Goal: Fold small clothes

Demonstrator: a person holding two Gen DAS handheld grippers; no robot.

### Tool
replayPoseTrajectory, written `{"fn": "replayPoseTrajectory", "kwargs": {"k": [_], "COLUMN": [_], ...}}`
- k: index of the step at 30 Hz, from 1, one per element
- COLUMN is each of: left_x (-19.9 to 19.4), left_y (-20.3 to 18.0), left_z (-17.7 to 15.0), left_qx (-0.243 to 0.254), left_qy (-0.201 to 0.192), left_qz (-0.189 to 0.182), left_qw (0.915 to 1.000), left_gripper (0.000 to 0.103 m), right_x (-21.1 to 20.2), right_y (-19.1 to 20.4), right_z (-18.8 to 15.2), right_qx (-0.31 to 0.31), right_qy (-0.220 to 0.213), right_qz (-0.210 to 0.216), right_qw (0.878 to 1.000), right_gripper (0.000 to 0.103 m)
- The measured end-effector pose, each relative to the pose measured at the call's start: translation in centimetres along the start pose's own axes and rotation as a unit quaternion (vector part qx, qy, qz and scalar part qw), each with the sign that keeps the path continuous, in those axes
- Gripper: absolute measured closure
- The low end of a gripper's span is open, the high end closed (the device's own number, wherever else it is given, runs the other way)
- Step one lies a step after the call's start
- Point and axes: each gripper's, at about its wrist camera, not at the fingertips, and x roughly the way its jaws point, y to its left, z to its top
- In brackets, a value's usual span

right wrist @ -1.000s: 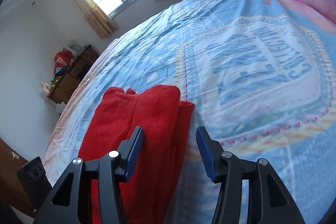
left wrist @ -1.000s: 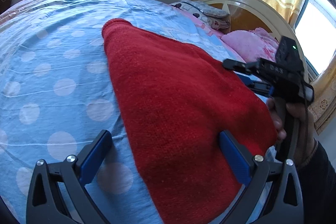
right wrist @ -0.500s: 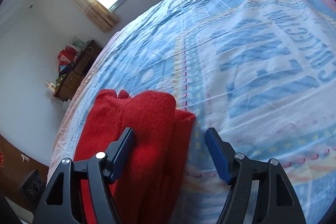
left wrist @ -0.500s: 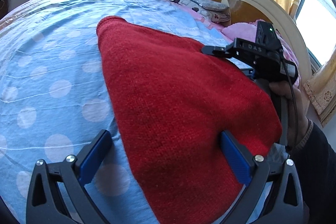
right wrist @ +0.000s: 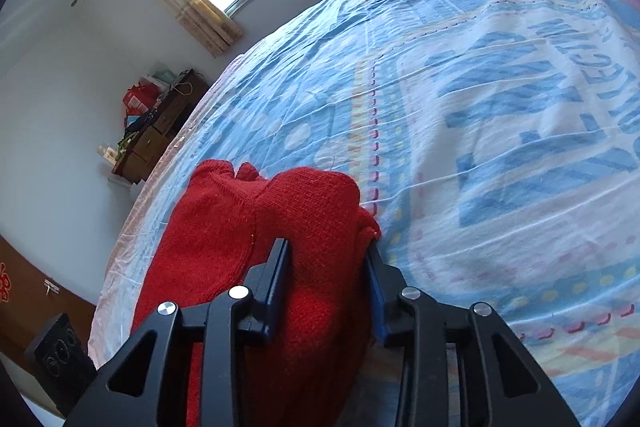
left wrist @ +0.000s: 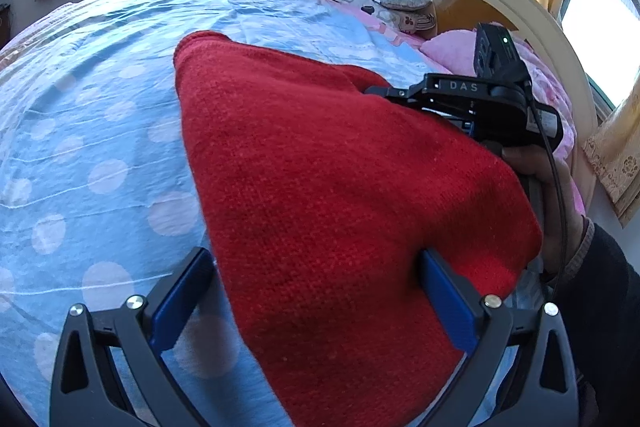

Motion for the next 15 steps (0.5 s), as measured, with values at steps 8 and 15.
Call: {"fn": "replayPoseTrajectory", "kwargs": {"k": [8,15], "left_x": [-0.1,-0.8], "left_y": [-0.6,-1.5], "left_z": [0.0,-0.2], "left_qx": [0.018,0.034], "left_qy": [0.005,-0.001], "left_qz": [-0.014,-0.005], "left_qw": [0.9997,0.9994], "left_gripper": [0.015,0.034], "right_x": [0.0,-0.2], "right_y": [0.3,1.3], "right_z": [-0.1,-0.5], "right_qx": [-0.006,-0.030], "right_qy": [-0.005,-0.019], "right_qz": [-0.005,-0.025], "right_qw": [1.000,0.999], "right_gripper": [0.070,0.076]}}
